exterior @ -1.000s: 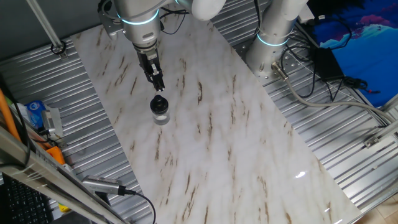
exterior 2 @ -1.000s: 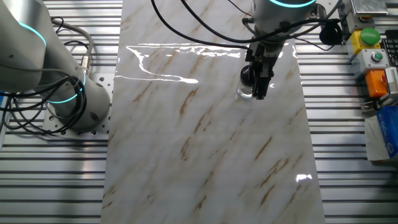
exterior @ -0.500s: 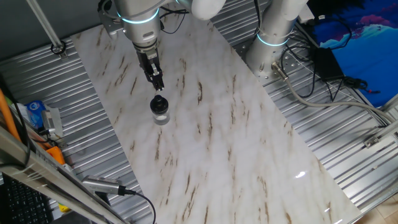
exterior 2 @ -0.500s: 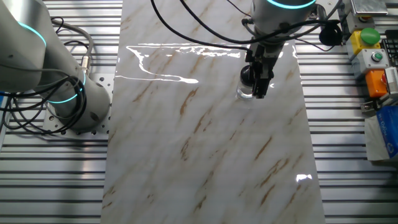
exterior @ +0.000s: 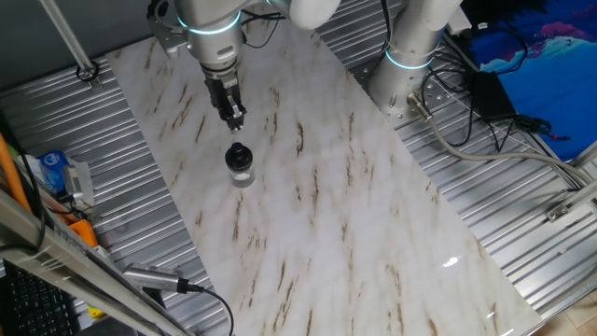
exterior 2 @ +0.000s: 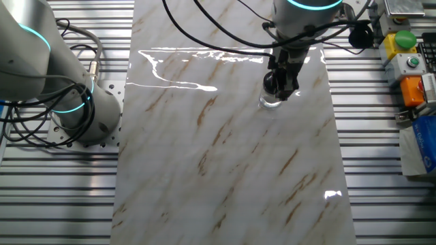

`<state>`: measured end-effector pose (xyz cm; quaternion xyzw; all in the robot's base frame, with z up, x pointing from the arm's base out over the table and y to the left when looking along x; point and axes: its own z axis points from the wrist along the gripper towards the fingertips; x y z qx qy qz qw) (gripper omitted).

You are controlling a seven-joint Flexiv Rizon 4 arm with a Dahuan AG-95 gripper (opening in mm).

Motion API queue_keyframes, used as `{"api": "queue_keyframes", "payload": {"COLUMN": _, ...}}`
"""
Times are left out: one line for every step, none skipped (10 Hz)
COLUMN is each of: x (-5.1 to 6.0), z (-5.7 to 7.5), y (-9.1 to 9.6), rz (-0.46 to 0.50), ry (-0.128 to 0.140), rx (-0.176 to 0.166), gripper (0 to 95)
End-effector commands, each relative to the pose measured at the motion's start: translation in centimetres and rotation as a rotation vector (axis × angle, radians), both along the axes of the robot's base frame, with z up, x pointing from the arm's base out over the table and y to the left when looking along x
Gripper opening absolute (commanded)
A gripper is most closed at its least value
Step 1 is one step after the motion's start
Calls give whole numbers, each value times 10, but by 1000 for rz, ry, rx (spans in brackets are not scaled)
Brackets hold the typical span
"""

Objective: Unscrew the lid from the jar

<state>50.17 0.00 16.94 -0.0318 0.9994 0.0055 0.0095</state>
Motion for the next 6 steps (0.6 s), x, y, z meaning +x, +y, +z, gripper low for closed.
{"api": "queue_keyframes", "payload": {"x": -2, "z": 1, "y": 0, "rz": 47, "ry": -2, "rx": -3, "gripper": 0}}
{"api": "queue_keyframes", "payload": {"x": -2, "z": 1, "y": 0, "rz": 58, "ry": -2, "rx": -4, "gripper": 0}}
{"api": "queue_keyframes", "payload": {"x": -2, "z": 1, "y": 0, "rz": 92, "ry": -7, "rx": -1, "gripper": 0}}
{"api": "queue_keyframes", "payload": {"x": -2, "z": 1, "y": 0, "rz": 101, "ry": -7, "rx": -2, "gripper": 0}}
{"api": "queue_keyframes", "payload": {"x": -2, "z": 1, "y": 0, "rz": 139, "ry": -6, "rx": -5, "gripper": 0}}
{"api": "queue_keyframes", "payload": {"x": -2, "z": 1, "y": 0, "rz": 137, "ry": -6, "rx": -6, "gripper": 0}}
